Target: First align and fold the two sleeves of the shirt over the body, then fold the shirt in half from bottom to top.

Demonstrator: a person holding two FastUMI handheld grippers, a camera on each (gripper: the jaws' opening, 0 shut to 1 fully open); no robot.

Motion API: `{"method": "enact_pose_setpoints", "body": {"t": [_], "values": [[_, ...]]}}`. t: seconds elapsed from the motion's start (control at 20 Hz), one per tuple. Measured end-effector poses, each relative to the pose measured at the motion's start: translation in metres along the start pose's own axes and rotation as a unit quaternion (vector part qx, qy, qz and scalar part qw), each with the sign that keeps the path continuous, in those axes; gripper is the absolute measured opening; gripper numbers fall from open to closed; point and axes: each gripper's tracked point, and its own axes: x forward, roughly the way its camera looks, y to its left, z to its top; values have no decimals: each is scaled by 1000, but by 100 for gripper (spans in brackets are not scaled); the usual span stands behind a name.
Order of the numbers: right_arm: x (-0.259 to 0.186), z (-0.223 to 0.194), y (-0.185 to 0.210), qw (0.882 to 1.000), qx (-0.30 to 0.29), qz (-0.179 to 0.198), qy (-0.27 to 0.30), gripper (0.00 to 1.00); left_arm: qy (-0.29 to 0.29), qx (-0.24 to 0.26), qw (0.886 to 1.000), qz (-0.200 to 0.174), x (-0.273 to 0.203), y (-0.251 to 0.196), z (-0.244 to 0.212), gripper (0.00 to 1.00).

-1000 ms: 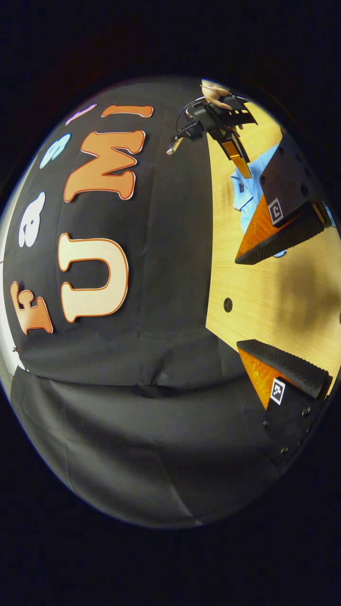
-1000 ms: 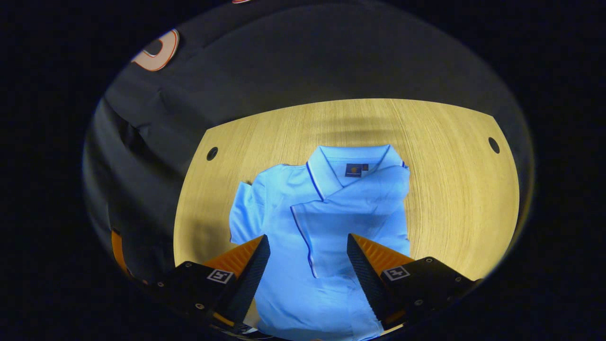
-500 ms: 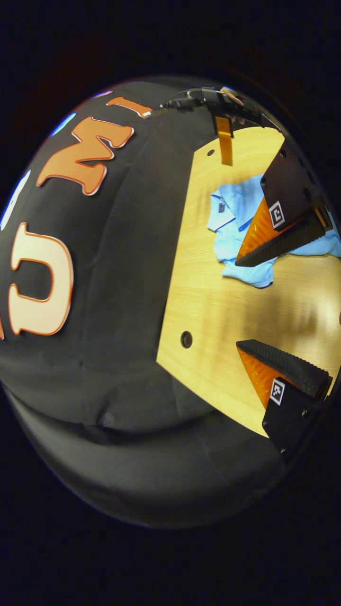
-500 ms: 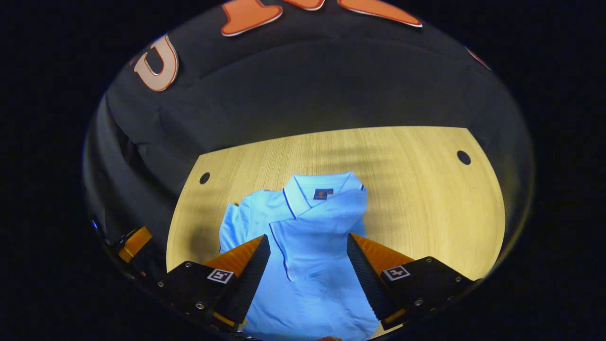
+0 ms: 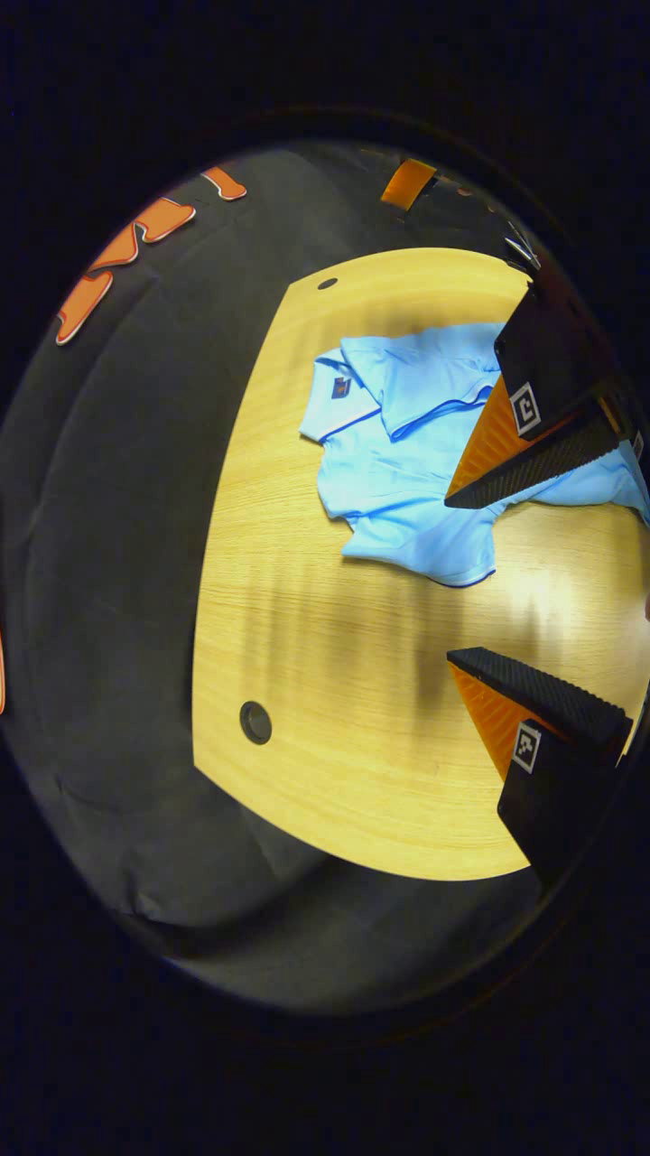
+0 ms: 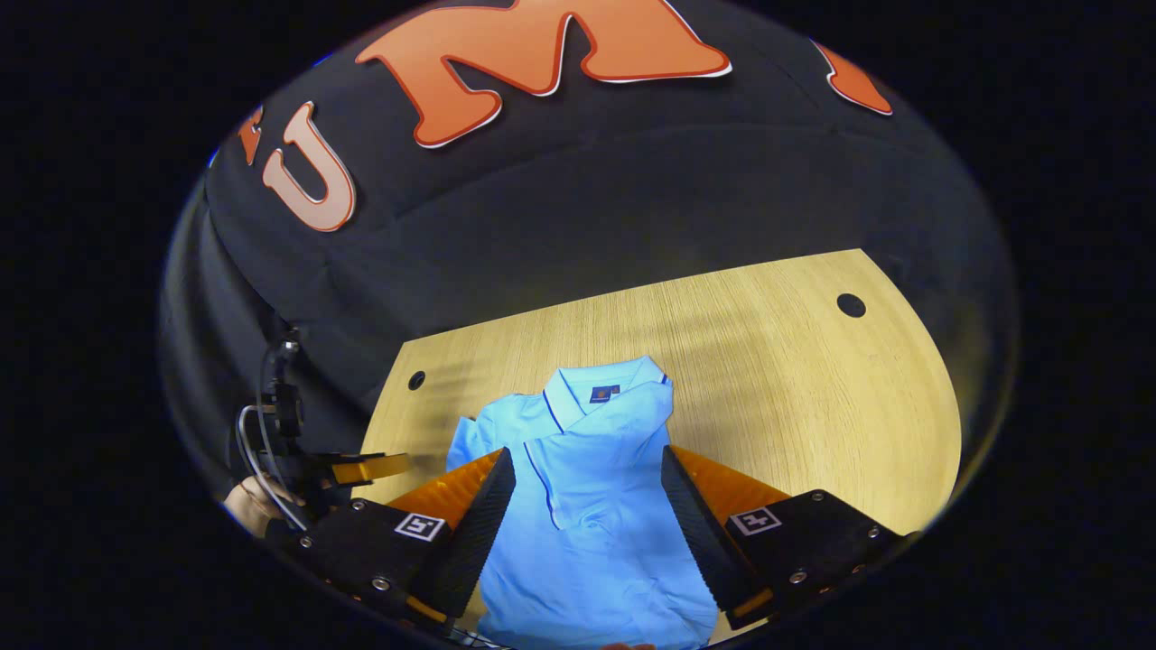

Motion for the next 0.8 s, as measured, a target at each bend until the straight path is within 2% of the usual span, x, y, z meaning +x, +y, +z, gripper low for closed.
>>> {"method": "enact_pose_setpoints", "body": {"t": [0.2, 0.6, 0.8], "values": [[-13, 1, -31, 1000, 6, -21, -22, 99, 47, -5, 999, 3, 32, -6, -12, 99], [-33, 1, -99, 995, 13, -89, -52, 99, 108, -8, 993, 43, 68, 3, -30, 99], [-34, -6, -112, 994, 28, -92, -47, 98, 124, -27, 990, 58, 77, 6, -40, 100]]}}
